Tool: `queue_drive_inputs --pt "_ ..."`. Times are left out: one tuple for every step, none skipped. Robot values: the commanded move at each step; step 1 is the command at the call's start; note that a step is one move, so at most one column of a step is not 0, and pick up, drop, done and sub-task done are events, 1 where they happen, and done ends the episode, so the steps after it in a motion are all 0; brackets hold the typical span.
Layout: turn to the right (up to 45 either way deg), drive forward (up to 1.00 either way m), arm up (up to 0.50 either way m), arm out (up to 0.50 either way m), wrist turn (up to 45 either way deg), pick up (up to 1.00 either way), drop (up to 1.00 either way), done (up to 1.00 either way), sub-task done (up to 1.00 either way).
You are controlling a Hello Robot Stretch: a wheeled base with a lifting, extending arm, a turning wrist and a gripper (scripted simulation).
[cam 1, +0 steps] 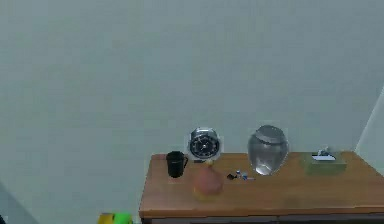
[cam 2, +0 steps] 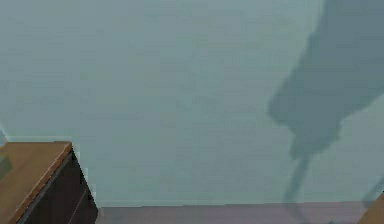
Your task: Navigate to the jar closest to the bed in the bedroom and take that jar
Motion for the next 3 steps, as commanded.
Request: queue_drive_inputs --pt "-45.0 0.00 0.00 0.00 0.0 0.00 0.00 0.00 0.00" --pt "-45.0 0.00 0.00 0.00 0.0 0.00 0.00 0.00 0.00" --pt "-36.0 0.00 0.00 0.00 0.0 0.00 0.00 0.00 0.00"
